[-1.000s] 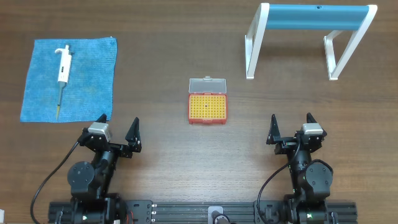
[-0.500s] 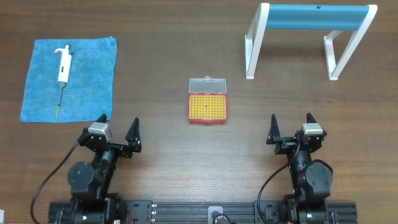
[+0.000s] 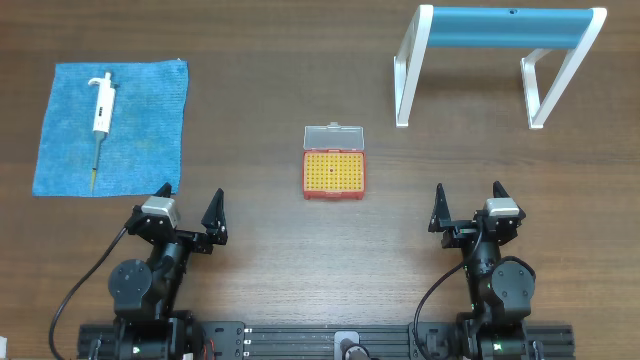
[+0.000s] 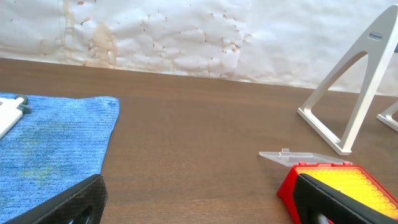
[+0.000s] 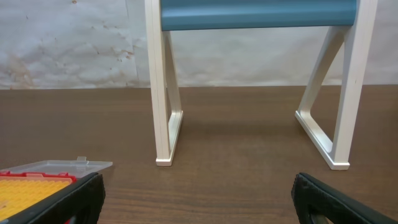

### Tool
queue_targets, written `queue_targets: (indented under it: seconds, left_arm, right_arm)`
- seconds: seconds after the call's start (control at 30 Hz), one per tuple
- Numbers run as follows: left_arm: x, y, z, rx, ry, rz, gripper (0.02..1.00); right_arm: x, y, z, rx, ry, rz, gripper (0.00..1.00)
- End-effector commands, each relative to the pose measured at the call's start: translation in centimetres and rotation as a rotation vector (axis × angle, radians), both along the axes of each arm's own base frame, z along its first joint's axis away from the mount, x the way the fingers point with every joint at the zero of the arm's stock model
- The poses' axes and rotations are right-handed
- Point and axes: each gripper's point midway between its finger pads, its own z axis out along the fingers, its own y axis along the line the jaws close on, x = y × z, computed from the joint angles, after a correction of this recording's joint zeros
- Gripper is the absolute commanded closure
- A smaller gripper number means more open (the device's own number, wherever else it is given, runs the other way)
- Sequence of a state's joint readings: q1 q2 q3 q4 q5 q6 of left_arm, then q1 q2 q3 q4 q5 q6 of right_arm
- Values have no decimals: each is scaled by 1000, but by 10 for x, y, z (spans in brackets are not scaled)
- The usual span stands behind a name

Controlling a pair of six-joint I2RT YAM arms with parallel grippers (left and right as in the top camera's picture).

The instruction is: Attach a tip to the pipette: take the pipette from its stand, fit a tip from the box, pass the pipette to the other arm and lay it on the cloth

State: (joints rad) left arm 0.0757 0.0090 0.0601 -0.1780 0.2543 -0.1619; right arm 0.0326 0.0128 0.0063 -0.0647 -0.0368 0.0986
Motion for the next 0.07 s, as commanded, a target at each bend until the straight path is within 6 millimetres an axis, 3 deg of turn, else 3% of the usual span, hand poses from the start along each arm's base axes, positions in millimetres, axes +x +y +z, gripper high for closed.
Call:
queue_targets:
  seconds: [0.03, 0.07]
  left_arm:
    - [0, 1, -1, -1, -2, 7, 53]
    - [0, 1, -1, -1, -2, 7, 53]
  right_arm:
    - [-1, -1, 0, -10, -4, 0, 25]
    - [-1, -1, 0, -10, -4, 0, 25]
